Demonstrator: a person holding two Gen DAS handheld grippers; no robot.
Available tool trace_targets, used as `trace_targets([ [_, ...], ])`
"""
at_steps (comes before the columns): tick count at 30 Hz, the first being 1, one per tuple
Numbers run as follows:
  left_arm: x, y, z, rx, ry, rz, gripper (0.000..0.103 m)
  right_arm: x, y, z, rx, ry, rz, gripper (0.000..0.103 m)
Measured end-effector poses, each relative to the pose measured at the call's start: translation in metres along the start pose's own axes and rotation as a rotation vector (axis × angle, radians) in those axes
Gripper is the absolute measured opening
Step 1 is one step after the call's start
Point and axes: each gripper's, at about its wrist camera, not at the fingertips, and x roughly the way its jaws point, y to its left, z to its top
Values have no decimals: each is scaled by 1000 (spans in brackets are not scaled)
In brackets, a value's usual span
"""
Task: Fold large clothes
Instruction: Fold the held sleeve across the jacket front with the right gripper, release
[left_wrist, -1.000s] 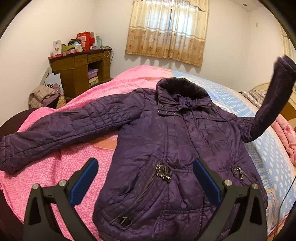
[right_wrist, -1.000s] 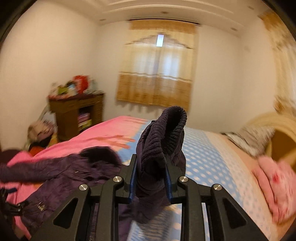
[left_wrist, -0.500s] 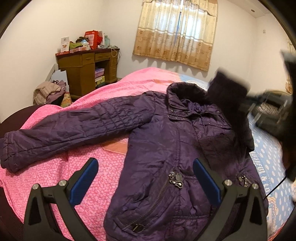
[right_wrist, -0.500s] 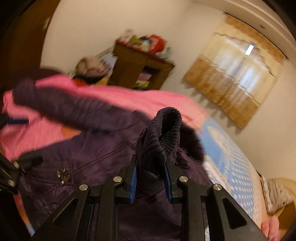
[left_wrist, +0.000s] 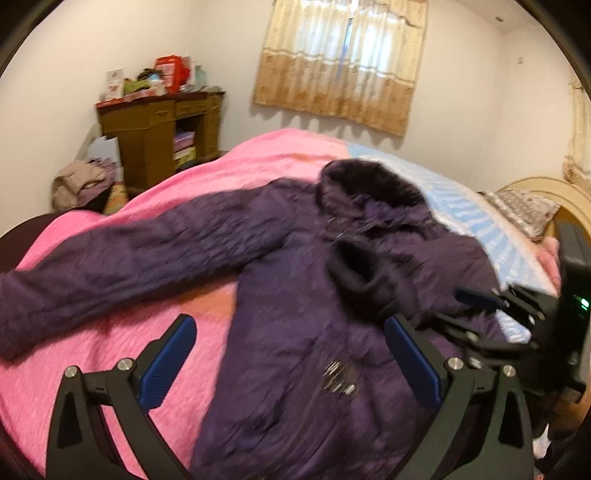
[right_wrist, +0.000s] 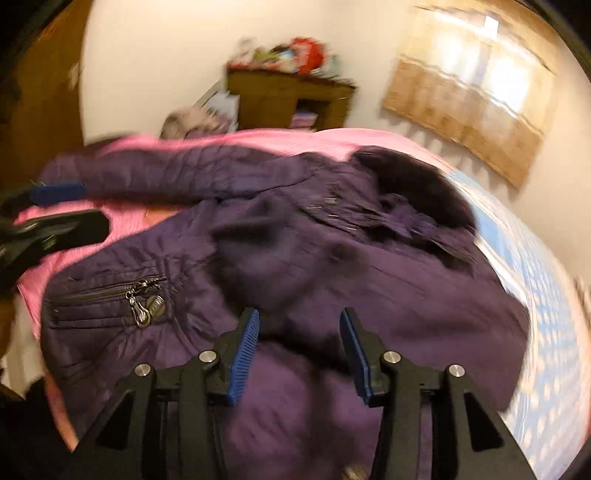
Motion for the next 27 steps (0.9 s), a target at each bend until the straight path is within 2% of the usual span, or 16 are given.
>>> trace_targets([
  [1, 7, -4, 6, -7, 12, -38, 103, -7, -8, -5, 26, -4, -14, 59],
  [5, 33, -26, 17, -6, 35, -139, 101, -23, -32, -34, 117, 1, -32, 59],
  [8, 65, -42, 24, 6, 105, -192, 85, -20, -34, -53, 134, 25, -39, 59],
  [10, 92, -48, 24, 14, 151, -165, 63, -16, -36, -63, 152, 38, -32, 59],
  [11, 100, -50, 22, 24, 163, -143, 58, -13, -37, -69, 166, 47, -27, 59],
  [12, 106, -50, 20, 33, 164, -126, 40, -11, -37, -73, 176, 52, -28, 59],
  [13, 106, -49, 19, 38, 149, -118, 17, -11, -38, -77, 182, 55, -29, 59],
  [16, 88, -39, 19, 12, 90, -125, 17, -5, -39, -85, 194, 71, -21, 59],
  [20, 62, -31, 16, 38, 13, -59, 17, -4, -42, -84, 207, 74, -10, 59],
  [25, 71, -14, 5, 35, 33, 1, 17, -7, -50, -80, 235, 89, 16, 59],
  [27, 76, -10, 4, 24, 49, -27, 17, -15, -56, -82, 253, 84, 25, 59],
])
